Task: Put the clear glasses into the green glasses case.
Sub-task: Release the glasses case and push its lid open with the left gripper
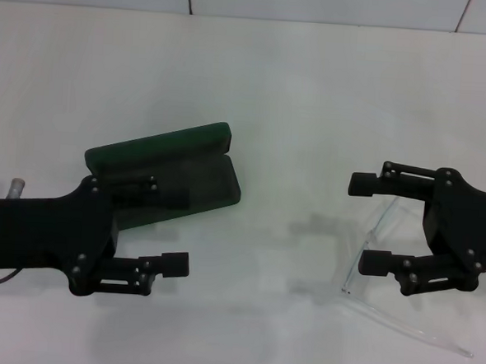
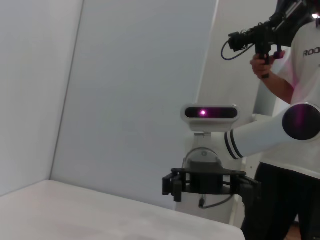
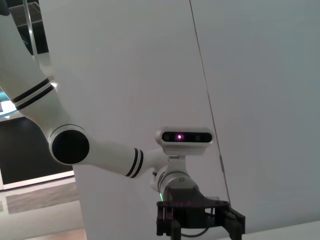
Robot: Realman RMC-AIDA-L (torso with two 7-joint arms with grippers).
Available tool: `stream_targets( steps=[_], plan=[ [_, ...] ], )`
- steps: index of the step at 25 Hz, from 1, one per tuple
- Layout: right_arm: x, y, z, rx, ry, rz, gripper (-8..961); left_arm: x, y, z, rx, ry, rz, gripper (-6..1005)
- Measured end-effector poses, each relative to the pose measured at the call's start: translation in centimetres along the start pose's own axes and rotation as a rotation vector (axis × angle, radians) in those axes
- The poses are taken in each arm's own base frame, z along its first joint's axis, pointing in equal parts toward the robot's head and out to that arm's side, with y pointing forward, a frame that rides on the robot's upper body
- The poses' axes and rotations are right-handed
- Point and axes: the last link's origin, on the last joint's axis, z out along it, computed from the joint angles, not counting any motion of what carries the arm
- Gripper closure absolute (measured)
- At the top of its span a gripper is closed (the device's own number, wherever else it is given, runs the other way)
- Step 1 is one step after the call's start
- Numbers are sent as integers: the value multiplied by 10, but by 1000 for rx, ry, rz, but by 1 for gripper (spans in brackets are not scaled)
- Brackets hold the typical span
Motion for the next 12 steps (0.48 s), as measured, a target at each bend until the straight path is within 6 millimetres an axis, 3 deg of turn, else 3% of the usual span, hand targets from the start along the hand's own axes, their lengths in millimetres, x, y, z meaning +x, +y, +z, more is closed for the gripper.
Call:
stream_targets(
  steps=[9, 12],
  plan=[
    [0, -2, -3, 29, -11, -9, 100, 7, -2, -2, 10, 32, -55, 219],
    [-3, -4, -16, 104, -46, -14, 104, 28, -3, -11, 18, 169, -121, 226]
  ],
)
